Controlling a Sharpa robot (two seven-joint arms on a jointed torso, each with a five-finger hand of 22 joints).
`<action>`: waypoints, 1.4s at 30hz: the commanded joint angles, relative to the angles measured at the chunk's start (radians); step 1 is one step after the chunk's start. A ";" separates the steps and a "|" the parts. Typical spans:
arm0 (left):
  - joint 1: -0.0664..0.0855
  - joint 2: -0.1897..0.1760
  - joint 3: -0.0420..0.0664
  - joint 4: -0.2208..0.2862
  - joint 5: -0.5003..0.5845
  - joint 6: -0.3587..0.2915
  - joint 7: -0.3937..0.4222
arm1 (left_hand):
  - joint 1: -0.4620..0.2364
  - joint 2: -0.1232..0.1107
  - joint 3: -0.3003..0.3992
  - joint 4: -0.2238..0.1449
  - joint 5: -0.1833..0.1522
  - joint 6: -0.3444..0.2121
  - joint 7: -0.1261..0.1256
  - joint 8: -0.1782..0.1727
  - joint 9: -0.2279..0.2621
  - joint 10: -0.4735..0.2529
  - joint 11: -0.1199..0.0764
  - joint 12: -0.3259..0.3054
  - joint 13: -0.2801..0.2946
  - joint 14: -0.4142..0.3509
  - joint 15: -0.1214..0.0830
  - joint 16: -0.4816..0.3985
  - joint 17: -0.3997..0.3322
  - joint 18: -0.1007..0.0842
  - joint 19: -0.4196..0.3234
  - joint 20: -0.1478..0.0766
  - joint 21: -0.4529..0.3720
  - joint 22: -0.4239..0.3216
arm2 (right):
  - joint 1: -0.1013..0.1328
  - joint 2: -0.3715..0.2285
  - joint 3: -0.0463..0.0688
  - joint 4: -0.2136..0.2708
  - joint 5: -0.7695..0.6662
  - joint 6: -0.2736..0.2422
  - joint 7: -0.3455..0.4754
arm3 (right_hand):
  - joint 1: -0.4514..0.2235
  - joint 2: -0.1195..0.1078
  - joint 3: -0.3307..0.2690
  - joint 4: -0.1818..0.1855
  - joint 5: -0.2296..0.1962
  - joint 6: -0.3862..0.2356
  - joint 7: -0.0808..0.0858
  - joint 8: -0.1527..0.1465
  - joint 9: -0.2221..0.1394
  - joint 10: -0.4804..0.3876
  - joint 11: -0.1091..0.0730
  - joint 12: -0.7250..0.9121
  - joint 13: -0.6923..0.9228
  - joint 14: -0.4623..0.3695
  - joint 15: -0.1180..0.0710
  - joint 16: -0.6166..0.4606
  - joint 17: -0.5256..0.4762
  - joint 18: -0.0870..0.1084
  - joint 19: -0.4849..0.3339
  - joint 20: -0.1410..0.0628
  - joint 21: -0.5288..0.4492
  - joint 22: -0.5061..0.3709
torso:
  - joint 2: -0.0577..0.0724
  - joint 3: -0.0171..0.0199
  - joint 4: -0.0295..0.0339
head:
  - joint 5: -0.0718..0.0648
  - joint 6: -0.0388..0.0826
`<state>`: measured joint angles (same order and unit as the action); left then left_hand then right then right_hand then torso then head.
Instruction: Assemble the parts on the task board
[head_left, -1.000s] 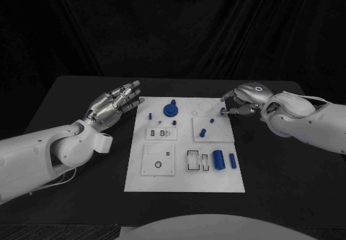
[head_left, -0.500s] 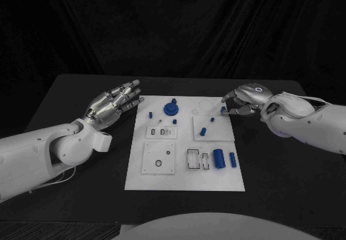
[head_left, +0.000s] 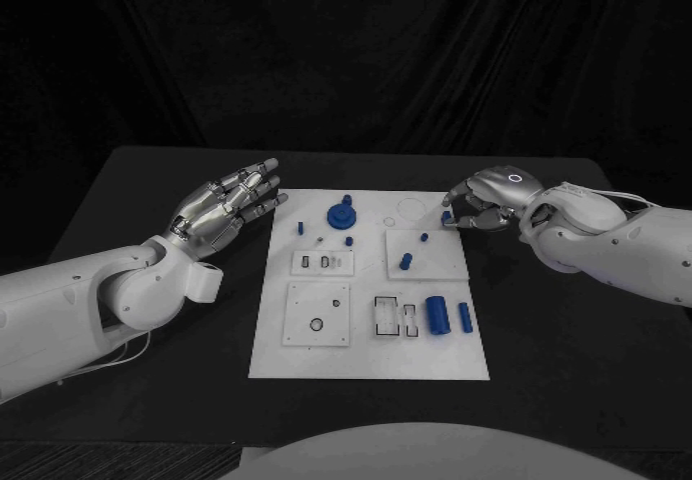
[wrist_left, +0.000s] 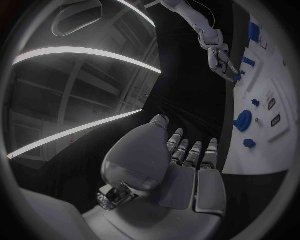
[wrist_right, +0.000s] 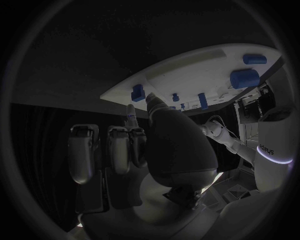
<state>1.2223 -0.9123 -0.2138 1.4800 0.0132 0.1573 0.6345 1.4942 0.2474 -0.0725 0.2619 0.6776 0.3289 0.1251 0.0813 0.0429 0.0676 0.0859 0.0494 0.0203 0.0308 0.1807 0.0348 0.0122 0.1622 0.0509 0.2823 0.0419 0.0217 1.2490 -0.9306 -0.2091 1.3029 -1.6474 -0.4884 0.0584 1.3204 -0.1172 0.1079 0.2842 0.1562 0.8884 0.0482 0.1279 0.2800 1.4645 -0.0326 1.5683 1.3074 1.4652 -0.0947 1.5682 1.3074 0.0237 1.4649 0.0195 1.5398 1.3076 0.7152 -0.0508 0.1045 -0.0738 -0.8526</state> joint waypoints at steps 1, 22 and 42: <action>-0.001 0.000 0.001 0.003 -0.001 0.014 0.009 | 0.010 -0.003 0.006 0.000 0.003 -0.007 -0.003 0.003 -0.001 -0.003 0.006 0.005 0.001 -0.002 0.006 0.004 0.002 0.013 0.002 0.007 0.003 0.000 | -0.004 0.002 0.000 -0.004 0.000 0.013 0.003 | 0.017 -0.002 0.007 0.000 0.005 0.009 0.001 0.002 0.001 0.106 0.006 0.002 0.263 0.106 0.003 0.003 0.263 -0.014 0.084 0.003 -0.001 0.251 | 0.001 -0.0008 -0.0005 | 0.001 -0.001; -0.002 0.003 0.001 0.005 -0.001 0.028 -0.004 | 0.009 -0.007 0.014 0.000 0.003 -0.009 -0.003 0.004 0.000 -0.003 0.007 0.006 0.001 0.006 0.014 0.012 0.004 0.010 0.002 0.008 0.003 0.000 | -0.011 0.013 0.000 -0.019 0.000 0.026 -0.007 | 0.040 0.000 0.011 -0.003 0.005 0.022 0.002 0.007 0.004 0.106 0.006 0.002 0.263 0.106 0.004 0.003 0.263 -0.013 0.081 0.004 -0.007 0.249 | 0.000 -0.0006 -0.0003 | 0.001 -0.010; -0.003 0.003 0.001 0.004 -0.001 0.032 -0.004 | 0.009 -0.007 0.016 -0.001 0.003 -0.009 -0.002 0.004 0.000 -0.003 0.007 0.007 0.001 0.007 0.015 0.013 0.005 0.009 0.003 0.008 0.004 0.000 | -0.015 0.025 0.000 -0.027 0.000 0.025 -0.020 | 0.072 0.023 0.019 -0.011 0.044 0.068 0.003 0.025 0.018 0.106 0.007 0.002 0.263 0.106 0.005 0.003 0.263 -0.012 0.079 0.005 -0.010 0.248 | 0.000 -0.0003 -0.0003 | 0.001 -0.020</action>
<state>1.2208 -0.9111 -0.2138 1.4822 0.0131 0.1748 0.6214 1.4982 0.2434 -0.0615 0.2619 0.6776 0.3251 0.1214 0.0812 0.0428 0.0640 0.0894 0.0494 0.0203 0.0380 0.1879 0.0416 0.0151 0.1623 0.0547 0.2861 0.0419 0.0217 1.2368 -0.9058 -0.2091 1.2764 -1.6454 -0.4648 0.0556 1.3845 -0.0946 0.1230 0.2746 0.1977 0.9510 0.0514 0.1500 0.2966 1.4645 -0.0326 1.5683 1.3075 1.4652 -0.0947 1.5682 1.3074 0.0236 1.4649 0.0195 1.5359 1.3073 0.7152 -0.0510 0.1039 -0.0730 -0.8726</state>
